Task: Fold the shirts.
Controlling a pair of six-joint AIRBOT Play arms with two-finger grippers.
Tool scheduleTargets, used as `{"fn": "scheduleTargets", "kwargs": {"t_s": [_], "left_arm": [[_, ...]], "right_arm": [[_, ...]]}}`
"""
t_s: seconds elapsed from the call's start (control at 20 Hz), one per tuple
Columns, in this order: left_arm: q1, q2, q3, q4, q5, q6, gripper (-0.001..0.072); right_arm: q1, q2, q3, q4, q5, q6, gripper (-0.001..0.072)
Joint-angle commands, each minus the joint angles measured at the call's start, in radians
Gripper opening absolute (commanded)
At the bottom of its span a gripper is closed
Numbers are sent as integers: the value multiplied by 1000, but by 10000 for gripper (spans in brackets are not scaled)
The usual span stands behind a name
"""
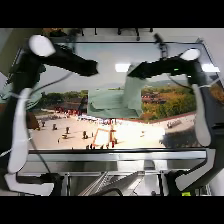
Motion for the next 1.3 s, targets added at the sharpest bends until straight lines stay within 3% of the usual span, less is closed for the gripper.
{"fn": "scheduleTargets", "kwargs": {"t_s": [0.0, 0.05, 0.15, 0.3, 0.4, 0.55, 0.65, 0.85, 1.25], "left_arm": [[180, 235, -87, 0, -24, 11, 9], [212, 277, -114, 0, -25, 29, 8], [262, 350, -184, 1, -13, 55, 9], [328, 432, -286, 1, 33, 89, 9], [369, 471, -338, 1, 44, 95, 9], [411, 508, -393, 0, 64, 96, 9], [425, 520, -401, 1, 62, 97, 9], [418, 523, -400, 0, 62, 95, 9], [358, 524, -400, 1, 62, 95, 9]], "right_arm": [[283, -129, 0, -46, -301, 0, 246], [356, -179, 0, -45, -355, -33, 402], [457, -242, 1, -15, -380, -83, 380], [434, -187, 2, -73, -325, -116, 382], [338, -107, 2, -161, -244, -56, 385], [125, -1, 2, -435, -109, 113, 396], [-14, 13, 0, -580, -22, 230, 685], [-185, -45, -97, -571, 31, 259, 687], [-156, -249, -176, -273, 9, 93, 686]]}}
